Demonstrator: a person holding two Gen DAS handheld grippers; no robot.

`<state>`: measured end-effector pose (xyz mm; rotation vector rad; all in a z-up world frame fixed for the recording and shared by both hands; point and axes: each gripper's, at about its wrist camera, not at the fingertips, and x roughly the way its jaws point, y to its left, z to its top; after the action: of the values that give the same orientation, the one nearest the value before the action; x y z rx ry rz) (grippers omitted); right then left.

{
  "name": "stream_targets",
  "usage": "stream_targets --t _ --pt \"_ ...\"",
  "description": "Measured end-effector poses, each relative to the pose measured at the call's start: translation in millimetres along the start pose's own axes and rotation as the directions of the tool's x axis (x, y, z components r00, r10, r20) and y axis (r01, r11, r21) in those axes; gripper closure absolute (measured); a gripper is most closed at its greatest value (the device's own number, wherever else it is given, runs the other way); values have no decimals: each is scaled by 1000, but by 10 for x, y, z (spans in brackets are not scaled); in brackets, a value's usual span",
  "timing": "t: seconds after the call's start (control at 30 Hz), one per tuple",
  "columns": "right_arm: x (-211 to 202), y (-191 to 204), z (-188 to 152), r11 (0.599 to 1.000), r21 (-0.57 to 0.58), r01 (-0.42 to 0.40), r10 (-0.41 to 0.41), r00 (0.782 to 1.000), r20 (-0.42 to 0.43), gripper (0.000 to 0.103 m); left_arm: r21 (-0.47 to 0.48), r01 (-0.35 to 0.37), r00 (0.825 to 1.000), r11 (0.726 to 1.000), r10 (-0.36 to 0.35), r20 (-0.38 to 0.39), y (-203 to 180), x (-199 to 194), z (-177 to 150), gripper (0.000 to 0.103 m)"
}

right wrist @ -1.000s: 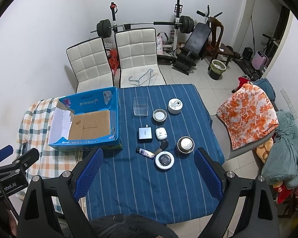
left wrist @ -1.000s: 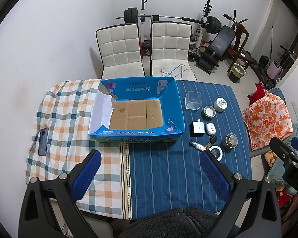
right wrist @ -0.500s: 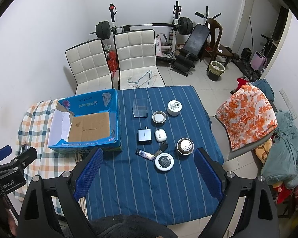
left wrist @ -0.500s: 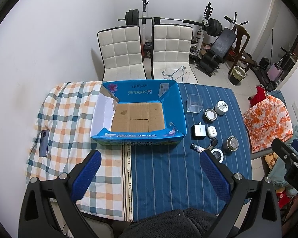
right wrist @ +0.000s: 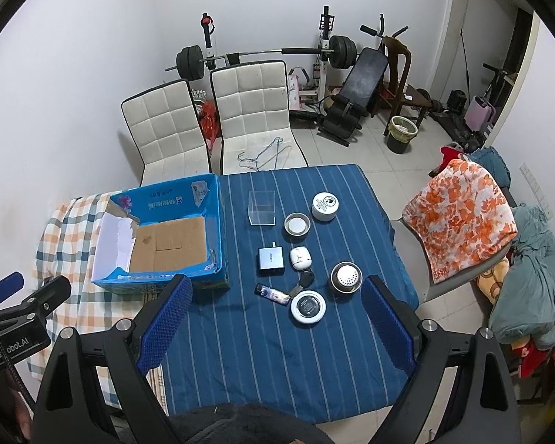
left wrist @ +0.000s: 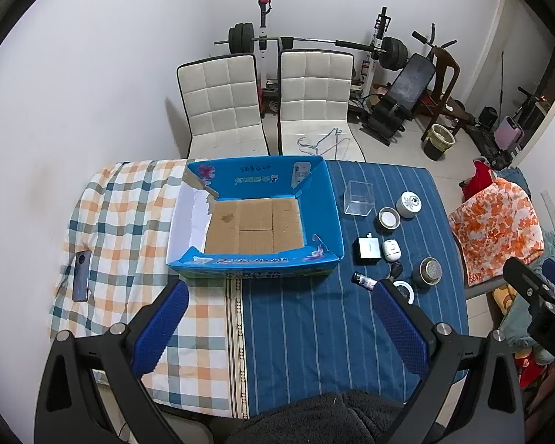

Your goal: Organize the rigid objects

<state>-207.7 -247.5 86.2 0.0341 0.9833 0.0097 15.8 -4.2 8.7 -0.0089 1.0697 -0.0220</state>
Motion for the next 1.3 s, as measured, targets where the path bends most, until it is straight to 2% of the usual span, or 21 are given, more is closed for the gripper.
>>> stream_targets --t 0.13,0.23,0.5,0.67,0.93,1.07,1.3 --pt "43 -41 25 1000 25 -18 19 1000 -17 8 22 5 1000 1000 -5 -3 -99 47 97 1" --pt "195 -178 48 997 70 -27 30 999 -41 8 75 -10 1000 997 10 -5 -294 202 156 1" --pt "1018 -721 163 983 178 41 -11 986 -166 8 211 13 999 977 -3 -49 -922 937 401 1" --pt "1528 -1098 251 975 204 91 -46 975 -218 8 256 33 996 966 -9 -93 -1289 1435 638 1" --pt "2347 -1692 351 956 265 123 -42 955 -292 8 307 44 989 951 3 -151 -1741 2160 998 1" --pt "2835 -1959 338 945 305 115 -7 942 -335 8 331 50 981 942 16 -194 -1903 2571 1147 1" --pt "3931 -2234 604 930 367 16 136 913 -384 8 343 47 961 938 51 -271 -2077 3330 1259 1"
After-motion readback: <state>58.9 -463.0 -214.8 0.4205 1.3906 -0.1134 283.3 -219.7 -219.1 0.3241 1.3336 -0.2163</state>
